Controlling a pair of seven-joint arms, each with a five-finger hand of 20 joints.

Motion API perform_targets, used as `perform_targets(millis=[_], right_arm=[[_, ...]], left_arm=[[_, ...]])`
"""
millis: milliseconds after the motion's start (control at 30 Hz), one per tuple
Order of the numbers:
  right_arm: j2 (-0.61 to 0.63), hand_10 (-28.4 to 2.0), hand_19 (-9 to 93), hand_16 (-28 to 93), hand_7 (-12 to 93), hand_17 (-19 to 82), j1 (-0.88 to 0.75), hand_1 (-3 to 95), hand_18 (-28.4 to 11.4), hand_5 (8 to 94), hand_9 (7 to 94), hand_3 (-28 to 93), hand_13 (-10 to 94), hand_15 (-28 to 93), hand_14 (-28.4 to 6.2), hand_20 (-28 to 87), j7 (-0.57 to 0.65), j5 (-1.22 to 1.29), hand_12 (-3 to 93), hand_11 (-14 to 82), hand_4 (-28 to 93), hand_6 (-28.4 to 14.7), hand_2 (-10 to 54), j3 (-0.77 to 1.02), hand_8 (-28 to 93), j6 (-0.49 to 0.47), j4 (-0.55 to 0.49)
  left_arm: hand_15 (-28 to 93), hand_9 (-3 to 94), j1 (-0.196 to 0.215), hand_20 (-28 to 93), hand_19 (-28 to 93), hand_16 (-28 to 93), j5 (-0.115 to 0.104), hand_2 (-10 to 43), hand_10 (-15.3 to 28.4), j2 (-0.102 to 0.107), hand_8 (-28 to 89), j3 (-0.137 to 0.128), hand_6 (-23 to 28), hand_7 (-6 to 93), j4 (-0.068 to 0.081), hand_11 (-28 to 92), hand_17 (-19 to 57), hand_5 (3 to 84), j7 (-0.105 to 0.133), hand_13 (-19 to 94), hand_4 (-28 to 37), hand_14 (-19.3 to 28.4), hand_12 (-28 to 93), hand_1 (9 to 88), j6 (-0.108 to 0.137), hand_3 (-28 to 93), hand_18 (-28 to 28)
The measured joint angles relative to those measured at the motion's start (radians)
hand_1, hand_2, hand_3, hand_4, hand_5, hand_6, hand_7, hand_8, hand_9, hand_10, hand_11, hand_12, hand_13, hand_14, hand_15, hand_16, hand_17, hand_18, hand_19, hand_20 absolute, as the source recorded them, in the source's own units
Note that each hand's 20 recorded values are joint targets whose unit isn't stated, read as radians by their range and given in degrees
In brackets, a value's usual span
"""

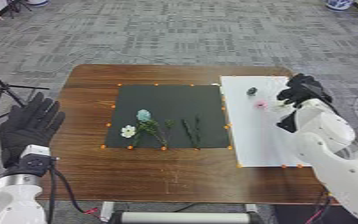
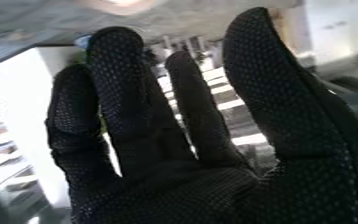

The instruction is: Arrange flowers

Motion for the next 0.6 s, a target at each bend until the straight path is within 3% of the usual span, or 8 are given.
perform_targets(millis=[367, 600], right_arm=[[0.019, -17.6, 81, 24, 6, 32, -0.081, 46.3, -23.0, 47.3, 41.7, 76, 59, 66, -12.5, 33, 0.090, 0.007, 12.6, 7.7, -27, -8.8, -9.5, 0.054, -8, -0.087, 0.042], [0.018, -14.8, 80, 33, 11, 33, -0.094, 52.9, -22.5, 52.6, 49.1, 72, 62, 60, -8.0, 31, 0.096, 0.004, 12.4, 11.1, -28, -5.9, -9.5, 0.035, -10, -0.098, 0.077]], left_arm=[[20, 30.7, 0.000, 10, 32, -4, 0.010, 18.9, 15.2, -0.001, -7, -0.002, 9.3, 7.8, 0.000, 18, -7.6, 40.5, -0.004, 24, -28.3, 13.6, 9, 26.1, -0.008, 70, 13.4], [20, 30.7, -0.002, 10, 32, -3, 0.015, 18.9, 15.3, -0.002, -7, -0.003, 9.3, 7.8, 0.001, 18, -7.6, 40.5, -0.011, 24, -28.3, 13.6, 9, 26.1, -0.015, 70, 13.4]])
